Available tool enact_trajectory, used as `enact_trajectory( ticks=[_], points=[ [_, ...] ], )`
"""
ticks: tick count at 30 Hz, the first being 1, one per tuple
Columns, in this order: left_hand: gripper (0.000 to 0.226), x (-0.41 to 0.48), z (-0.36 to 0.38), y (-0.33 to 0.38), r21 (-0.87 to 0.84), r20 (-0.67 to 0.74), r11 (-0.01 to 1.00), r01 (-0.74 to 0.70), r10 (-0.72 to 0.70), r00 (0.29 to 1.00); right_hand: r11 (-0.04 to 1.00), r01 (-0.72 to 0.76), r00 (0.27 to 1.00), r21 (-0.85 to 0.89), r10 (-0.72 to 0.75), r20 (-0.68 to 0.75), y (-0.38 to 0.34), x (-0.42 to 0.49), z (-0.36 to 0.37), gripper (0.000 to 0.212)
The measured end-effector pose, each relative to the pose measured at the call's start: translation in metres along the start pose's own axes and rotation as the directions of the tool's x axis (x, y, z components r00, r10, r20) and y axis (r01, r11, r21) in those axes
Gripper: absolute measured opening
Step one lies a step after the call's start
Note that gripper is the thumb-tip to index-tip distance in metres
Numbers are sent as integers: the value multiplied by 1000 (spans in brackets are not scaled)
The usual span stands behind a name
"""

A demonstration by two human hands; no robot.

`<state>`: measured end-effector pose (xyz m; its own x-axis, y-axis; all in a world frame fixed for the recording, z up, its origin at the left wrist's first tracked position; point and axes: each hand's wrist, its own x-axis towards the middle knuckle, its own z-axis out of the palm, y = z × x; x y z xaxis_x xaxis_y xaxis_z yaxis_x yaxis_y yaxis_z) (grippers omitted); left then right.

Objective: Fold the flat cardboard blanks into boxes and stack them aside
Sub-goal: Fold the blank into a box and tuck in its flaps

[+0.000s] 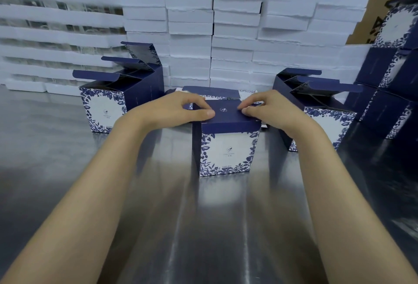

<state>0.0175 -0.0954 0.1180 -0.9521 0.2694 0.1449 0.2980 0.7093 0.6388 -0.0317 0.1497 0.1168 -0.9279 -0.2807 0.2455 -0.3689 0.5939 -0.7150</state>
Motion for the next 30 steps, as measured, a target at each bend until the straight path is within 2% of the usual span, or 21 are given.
enact_trajectory(
  ticks=[2,3,5,7,9,11,16,18,21,25,27,30],
  points=[
    [27,3,1,0,41,-13,997,59,-58,998,1000,-13,999,21,13,40,-10,-7,-3,7],
    [37,4,2,-1,43,-10,992,116,-116,993,999,-21,996,37,18,92,-16,-12,-6,4],
    [59,6,5,-2,-19,12,967,253,-253,967,999,-35,975,1,34,218,-24,-20,-15,7],
    [68,9,8,-1,-99,34,945,312,-310,950,998,-38,956,-59,53,288,-29,-24,-20,10],
    [68,12,11,3,-87,16,948,306,-306,952,994,-68,952,-87,91,294,-32,-24,-18,17],
    [66,14,13,7,-1,-14,964,267,-267,964,990,-103,950,-100,127,284,-33,-23,-8,24],
    [67,11,7,13,127,-52,970,207,-202,978,986,-144,955,89,115,273,-24,-17,4,36],
    [75,12,7,10,89,-56,972,219,-215,975,973,-172,954,155,125,271,-17,-12,8,50],
    [102,16,8,4,-51,-48,970,237,-239,970,946,-183,955,266,107,277,-6,-7,19,75],
    [126,16,8,4,-183,14,955,235,-237,971,921,-195,961,338,111,253,3,0,21,94],
    [124,17,10,4,-219,37,945,244,-241,970,922,-179,975,344,118,189,4,4,22,87],
    [131,19,10,3,-254,41,929,271,-270,962,885,-176,982,432,125,144,5,6,27,62]
  ],
)
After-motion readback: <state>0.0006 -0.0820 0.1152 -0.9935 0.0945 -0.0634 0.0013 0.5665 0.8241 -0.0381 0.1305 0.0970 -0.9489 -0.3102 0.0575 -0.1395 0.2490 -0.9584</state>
